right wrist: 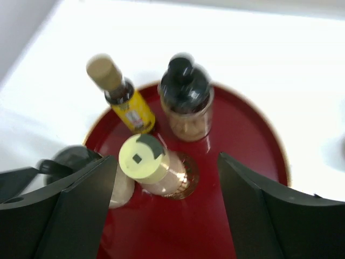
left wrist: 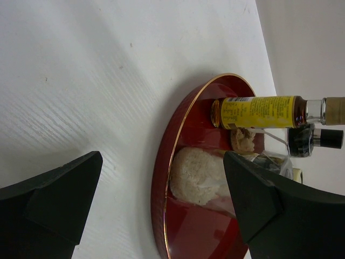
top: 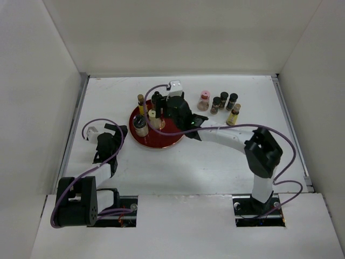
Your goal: Organize the condiment bottles
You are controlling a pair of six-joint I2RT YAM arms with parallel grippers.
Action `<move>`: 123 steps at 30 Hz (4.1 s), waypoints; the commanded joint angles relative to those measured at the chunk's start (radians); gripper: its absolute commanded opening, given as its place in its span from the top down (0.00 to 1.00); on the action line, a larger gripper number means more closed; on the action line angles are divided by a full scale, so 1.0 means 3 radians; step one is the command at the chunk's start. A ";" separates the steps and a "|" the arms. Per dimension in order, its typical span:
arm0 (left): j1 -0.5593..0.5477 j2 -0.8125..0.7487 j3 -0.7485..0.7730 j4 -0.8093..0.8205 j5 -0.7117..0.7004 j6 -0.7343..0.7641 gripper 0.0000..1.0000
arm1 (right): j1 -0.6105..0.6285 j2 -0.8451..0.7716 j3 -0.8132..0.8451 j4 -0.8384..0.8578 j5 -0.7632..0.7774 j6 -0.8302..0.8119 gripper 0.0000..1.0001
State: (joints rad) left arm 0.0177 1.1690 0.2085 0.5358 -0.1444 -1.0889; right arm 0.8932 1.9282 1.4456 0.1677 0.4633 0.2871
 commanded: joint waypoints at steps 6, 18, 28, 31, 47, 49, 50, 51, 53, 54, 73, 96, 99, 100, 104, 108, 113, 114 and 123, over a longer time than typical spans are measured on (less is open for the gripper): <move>-0.0010 -0.0011 0.0031 0.0178 0.0021 -0.0001 0.00 | -0.0637 -0.0762 -0.0447 0.0280 -0.0026 0.0020 0.58; -0.0016 -0.0067 0.0026 0.0178 -0.0035 0.0025 0.00 | -0.1471 0.0005 0.0396 -0.0559 0.0077 0.0035 0.33; -0.0041 0.0066 0.0067 0.0198 0.0021 0.0010 0.00 | -0.1497 0.0317 0.0530 -0.0677 0.0036 -0.0041 0.26; -0.0056 0.0061 0.0062 0.0218 0.0006 0.0010 0.00 | -0.1487 0.0358 0.0520 -0.0671 0.0082 -0.0052 0.26; -0.0057 0.0030 0.0047 0.0218 -0.0010 0.0010 0.00 | -0.1431 0.0496 0.0571 -0.0717 0.0036 -0.0113 0.43; -0.0051 0.0056 0.0052 0.0218 0.0016 -0.0001 0.00 | -0.1405 0.0425 0.0535 -0.0667 0.0076 -0.0113 0.49; -0.0056 0.0056 0.0052 0.0218 0.0021 -0.0001 0.00 | -0.1395 0.0389 0.0510 -0.0616 0.0087 -0.0113 0.51; -0.0062 0.0046 0.0057 0.0218 0.0021 0.0004 0.00 | -0.1370 0.0328 0.0454 -0.0519 0.0097 -0.0113 0.52; -0.0067 0.0025 0.0052 0.0218 -0.0009 0.0015 0.00 | -0.1303 0.0170 0.0331 -0.0319 0.0107 -0.0159 0.54; -0.0062 0.0030 0.0047 0.0218 -0.0015 0.0015 0.00 | -0.1257 0.0083 0.0280 -0.0232 0.0122 -0.0200 0.55; -0.0051 0.0020 0.0041 0.0234 0.0026 0.0009 0.00 | -0.0546 0.0424 0.0494 0.0106 0.0021 -0.0241 0.54; -0.0046 -0.0077 0.0026 0.0213 -0.0015 0.0035 0.00 | -0.0546 -0.0290 -0.0073 0.0376 -0.0154 0.0040 0.16; -0.0046 -0.0098 0.0016 0.0203 -0.0015 0.0040 0.00 | -0.0582 -0.0775 -0.0445 0.0469 -0.0103 0.0040 0.23; -0.0046 -0.0103 0.0016 0.0203 0.0006 0.0035 0.00 | -0.0633 -0.0949 -0.0604 0.0509 -0.0077 0.0055 0.31; -0.0077 -0.0128 0.0011 0.0198 -0.0030 0.0040 0.00 | -0.0954 -0.1634 -0.1187 0.0454 0.0173 0.0168 0.66; -0.0092 -0.0016 0.0036 0.0229 0.0036 -0.0001 0.00 | -0.1419 -0.2131 -0.1494 -0.0093 0.0506 0.0444 0.69; -0.0108 -0.0011 0.0031 0.0229 -0.0015 0.0010 0.00 | -0.1809 -0.2183 -0.1618 -0.0354 0.0649 0.0383 0.38; -0.0097 -0.0021 0.0026 0.0229 0.0011 0.0004 0.00 | -0.1880 -0.2122 -0.1603 -0.0425 0.0614 0.0373 0.34; -0.0133 -0.0041 0.0041 0.0218 -0.0020 0.0035 0.00 | -0.1968 -0.1688 -0.1424 -0.0605 0.0271 0.0306 0.27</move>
State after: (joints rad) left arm -0.0154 1.1610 0.2089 0.5507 -0.1490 -1.0882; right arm 0.3023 1.4139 0.9714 -0.0135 0.5785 0.3847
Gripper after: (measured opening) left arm 0.997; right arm 0.727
